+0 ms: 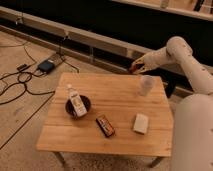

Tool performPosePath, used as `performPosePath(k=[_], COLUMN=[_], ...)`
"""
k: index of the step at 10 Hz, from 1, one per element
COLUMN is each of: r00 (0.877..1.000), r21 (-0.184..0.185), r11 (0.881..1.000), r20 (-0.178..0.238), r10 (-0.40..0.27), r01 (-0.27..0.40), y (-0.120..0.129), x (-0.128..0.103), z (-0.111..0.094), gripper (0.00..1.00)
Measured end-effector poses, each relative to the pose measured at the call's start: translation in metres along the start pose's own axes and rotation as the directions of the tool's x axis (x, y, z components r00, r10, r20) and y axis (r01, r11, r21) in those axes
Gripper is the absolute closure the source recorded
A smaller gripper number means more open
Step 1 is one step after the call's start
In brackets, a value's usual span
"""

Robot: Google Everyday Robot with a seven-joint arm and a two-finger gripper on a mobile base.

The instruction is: Place the pepper in the ceramic cup

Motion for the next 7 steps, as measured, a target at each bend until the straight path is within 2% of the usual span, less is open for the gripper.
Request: performPosePath(k=[1,3,5,7], r00=[1.0,0.996,0.985,0.969], r21=[0.001,0.007,0.013,0.005], r11=[1.0,0.996,0.985,0.969], r20=[-0.003,-0.01,-0.013,-0.018], r10=[0.01,0.094,0.172,0.247], r01=[-0.01,-0.094,-0.172,-0.247], y=[-0.001,-0.008,-0.017,-0.022], x=[0.0,-0.008,-0.017,-0.027], z=[0.001,0.001,-0.001,-0.004], gripper=[1.0,1.0,1.0,1.0])
